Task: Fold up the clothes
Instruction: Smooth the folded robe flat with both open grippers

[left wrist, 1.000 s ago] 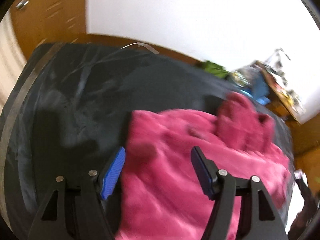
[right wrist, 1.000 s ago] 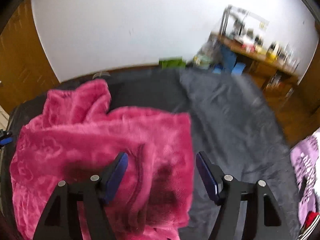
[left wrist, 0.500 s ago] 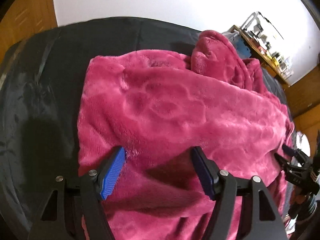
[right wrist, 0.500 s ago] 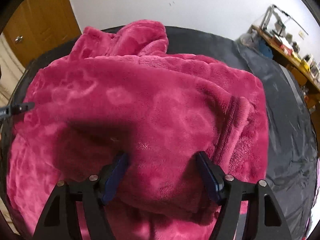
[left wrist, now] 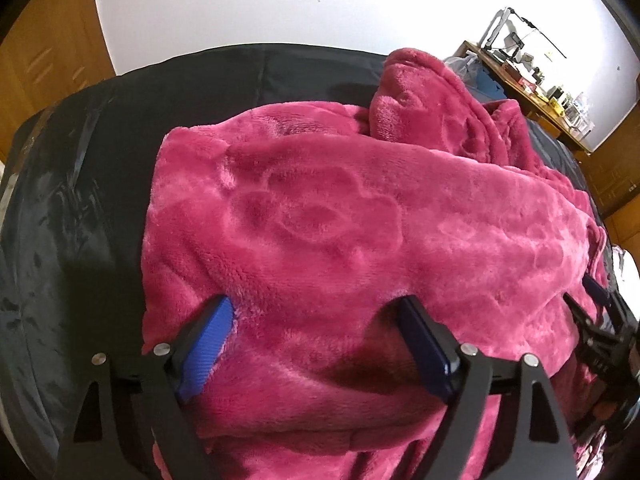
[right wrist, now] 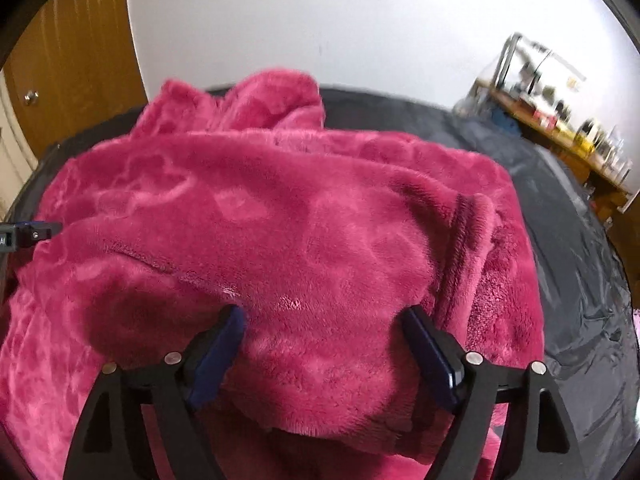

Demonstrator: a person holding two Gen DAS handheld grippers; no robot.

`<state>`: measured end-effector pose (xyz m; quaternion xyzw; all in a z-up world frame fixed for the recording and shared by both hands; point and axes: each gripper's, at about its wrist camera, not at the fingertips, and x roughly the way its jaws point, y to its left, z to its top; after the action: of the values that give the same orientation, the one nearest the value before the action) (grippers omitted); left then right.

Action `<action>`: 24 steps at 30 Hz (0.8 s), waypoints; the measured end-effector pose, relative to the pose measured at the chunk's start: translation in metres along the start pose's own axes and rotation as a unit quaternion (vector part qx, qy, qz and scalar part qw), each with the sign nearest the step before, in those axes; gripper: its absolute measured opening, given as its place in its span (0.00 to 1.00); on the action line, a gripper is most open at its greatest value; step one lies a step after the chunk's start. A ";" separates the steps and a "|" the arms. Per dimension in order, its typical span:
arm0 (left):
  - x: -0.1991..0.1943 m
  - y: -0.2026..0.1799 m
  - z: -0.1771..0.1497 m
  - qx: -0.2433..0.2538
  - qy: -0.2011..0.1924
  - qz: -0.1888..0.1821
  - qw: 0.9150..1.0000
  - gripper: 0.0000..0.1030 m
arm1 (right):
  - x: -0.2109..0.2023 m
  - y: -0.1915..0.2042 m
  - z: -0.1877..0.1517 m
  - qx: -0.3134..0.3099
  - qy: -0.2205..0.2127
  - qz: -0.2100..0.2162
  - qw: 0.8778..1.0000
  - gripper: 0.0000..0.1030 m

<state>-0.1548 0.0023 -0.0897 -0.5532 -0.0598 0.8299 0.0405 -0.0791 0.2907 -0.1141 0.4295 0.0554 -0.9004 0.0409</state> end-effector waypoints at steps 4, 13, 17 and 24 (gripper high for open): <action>-0.013 -0.003 -0.001 0.001 0.001 0.019 1.000 0.84 | -0.007 -0.004 0.001 -0.009 -0.001 0.014 1.000 0.83; -0.043 -0.028 -0.047 0.038 -0.011 -0.001 0.999 0.85 | -0.050 0.007 0.008 0.040 0.089 0.044 0.994 0.83; -0.024 -0.033 -0.061 0.045 0.011 0.014 0.999 0.85 | -0.037 0.017 -0.020 0.031 0.144 0.044 0.988 0.83; -0.011 -0.041 -0.072 0.092 0.001 0.053 0.994 0.92 | -0.020 0.027 -0.037 0.004 0.169 0.020 0.985 0.87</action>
<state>-0.0837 0.0449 -0.1011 -0.5505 0.0463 0.8322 0.0478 -0.0350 0.2690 -0.1235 0.5764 0.0494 -0.8143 0.0468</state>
